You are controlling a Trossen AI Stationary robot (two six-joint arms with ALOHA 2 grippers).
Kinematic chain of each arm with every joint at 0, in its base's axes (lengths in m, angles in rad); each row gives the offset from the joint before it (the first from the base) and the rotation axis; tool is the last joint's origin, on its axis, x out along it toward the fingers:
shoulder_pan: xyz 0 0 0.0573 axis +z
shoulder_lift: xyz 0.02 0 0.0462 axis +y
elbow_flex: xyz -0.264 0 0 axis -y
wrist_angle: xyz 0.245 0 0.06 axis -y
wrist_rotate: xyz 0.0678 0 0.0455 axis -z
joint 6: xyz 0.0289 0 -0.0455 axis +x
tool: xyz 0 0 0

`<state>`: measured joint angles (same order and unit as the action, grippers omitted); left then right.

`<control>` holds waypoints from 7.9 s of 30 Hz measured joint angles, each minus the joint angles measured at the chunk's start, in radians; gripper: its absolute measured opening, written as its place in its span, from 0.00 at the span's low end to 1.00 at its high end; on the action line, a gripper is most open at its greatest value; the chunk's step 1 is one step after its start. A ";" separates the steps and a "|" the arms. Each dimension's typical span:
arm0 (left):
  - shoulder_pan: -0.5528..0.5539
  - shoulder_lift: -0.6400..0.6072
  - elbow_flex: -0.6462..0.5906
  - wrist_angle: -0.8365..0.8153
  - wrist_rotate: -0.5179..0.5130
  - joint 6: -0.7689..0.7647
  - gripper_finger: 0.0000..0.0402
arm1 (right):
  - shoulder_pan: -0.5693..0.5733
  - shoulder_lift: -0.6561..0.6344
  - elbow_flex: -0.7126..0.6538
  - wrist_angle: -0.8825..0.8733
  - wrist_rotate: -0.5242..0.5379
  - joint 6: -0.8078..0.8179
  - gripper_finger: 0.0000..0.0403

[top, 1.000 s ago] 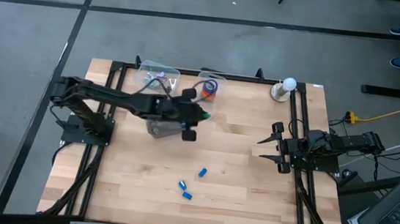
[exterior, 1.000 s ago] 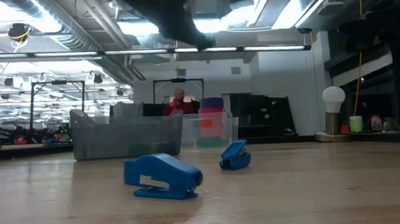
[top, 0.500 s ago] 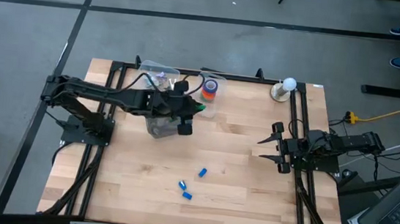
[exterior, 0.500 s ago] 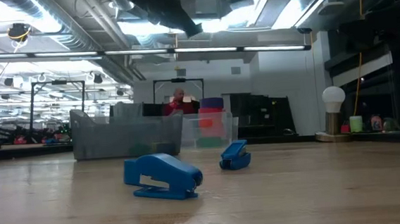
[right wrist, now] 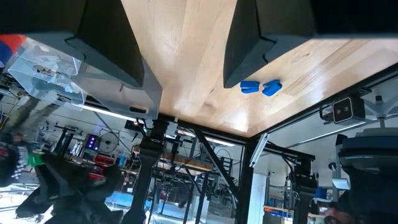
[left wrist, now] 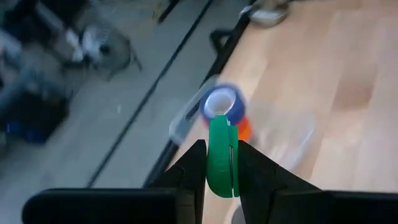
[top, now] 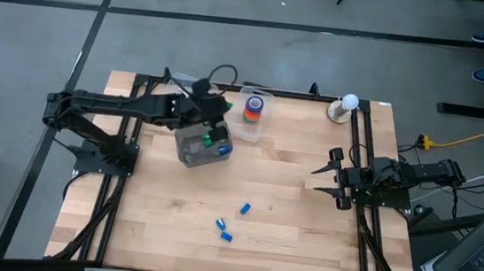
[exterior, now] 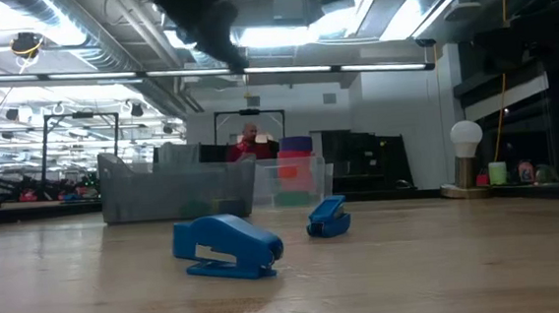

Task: Pick and place Stapler, Stapler remover, tape
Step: Put the green stapler into the black bin, then put the blue stapler into the black bin

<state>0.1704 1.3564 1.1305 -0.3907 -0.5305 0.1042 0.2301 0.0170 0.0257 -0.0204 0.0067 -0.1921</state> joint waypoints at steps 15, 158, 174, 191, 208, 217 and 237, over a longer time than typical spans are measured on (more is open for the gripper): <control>0.030 -0.025 -0.013 -0.437 0.184 -0.459 0.15 | 0.000 0.000 0.000 0.000 0.000 0.000 0.56; -0.477 0.506 -0.244 0.471 0.706 0.156 0.15 | 0.000 0.001 0.000 0.000 0.000 0.000 0.56; -0.282 0.189 -0.250 0.190 0.294 0.142 0.15 | 0.000 0.000 0.000 0.000 0.000 0.000 0.56; -0.193 -0.174 -0.248 0.217 -0.123 0.089 0.15 | 0.000 0.000 0.000 0.000 0.000 0.000 0.56; -0.087 -0.199 -0.247 -0.212 -0.177 -0.476 0.16 | 0.000 0.000 0.000 0.000 0.000 0.000 0.56; -0.019 -0.125 -0.247 -0.453 0.063 -0.749 0.16 | 0.000 0.000 0.000 0.000 0.000 0.000 0.56; -0.012 -0.009 -0.247 -0.429 0.114 -0.800 0.32 | 0.000 0.000 0.000 0.000 0.000 0.000 0.56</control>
<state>0.1589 1.3472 0.8833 -0.8195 -0.4170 -0.6960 0.2298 0.0174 0.0257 -0.0208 0.0067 -0.1917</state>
